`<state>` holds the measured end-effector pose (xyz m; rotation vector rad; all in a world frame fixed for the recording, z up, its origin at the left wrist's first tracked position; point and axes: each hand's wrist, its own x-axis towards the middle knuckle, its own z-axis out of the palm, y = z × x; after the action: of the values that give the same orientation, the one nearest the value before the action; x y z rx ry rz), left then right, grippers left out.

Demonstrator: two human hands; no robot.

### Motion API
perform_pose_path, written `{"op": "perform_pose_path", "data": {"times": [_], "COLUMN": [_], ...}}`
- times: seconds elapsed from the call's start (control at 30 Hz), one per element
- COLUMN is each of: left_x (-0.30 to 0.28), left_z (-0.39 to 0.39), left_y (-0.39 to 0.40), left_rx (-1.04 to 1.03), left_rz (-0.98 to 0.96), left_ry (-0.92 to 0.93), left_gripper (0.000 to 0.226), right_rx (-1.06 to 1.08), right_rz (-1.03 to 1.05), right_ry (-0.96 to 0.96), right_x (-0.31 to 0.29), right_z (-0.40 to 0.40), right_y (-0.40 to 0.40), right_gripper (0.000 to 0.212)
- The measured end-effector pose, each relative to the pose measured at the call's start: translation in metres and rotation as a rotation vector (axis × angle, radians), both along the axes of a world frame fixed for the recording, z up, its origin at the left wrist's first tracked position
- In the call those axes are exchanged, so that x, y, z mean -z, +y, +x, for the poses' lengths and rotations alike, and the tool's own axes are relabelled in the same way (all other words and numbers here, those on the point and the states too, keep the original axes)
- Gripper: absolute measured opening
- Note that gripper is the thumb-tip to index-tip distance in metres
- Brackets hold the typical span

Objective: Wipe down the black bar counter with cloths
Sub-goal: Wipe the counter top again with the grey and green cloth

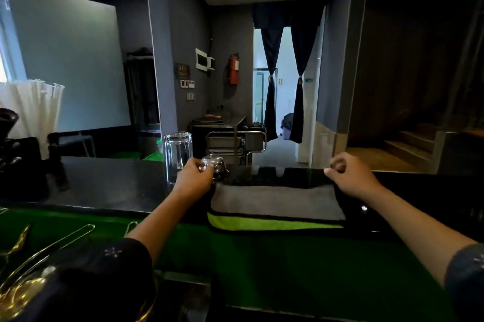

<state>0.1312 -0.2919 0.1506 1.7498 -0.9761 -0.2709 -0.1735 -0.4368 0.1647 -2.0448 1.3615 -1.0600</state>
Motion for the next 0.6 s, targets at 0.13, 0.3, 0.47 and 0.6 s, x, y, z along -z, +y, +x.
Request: {"op": "perform_pose_path", "data": {"times": [0.13,0.3,0.47,0.6], "left_x": [0.019,0.036,0.042,0.039], "left_z": [0.023,0.041,0.045,0.043], "left_y": [0.005,0.005,-0.002,-0.002], "left_rx": [0.155,0.197,0.182,0.206], "left_rz": [0.154,0.207,0.313,0.379], "left_ry": [-0.498,-0.573,-0.643,-0.698], "left_gripper": [0.022,0.026,0.037,0.042], "right_rx": [-0.488,-0.692,-0.554,-0.313], "right_rz": [-0.278,-0.176,-0.092,0.004], "right_ry": [0.333,0.640,0.788,0.778], "right_x": [0.008,0.033,0.045,0.045], "right_z": [0.046,0.132,0.163,0.151], "right_y": [0.022,0.051,0.022,-0.043], "right_gripper": [0.030,0.054,0.058,0.063]}}
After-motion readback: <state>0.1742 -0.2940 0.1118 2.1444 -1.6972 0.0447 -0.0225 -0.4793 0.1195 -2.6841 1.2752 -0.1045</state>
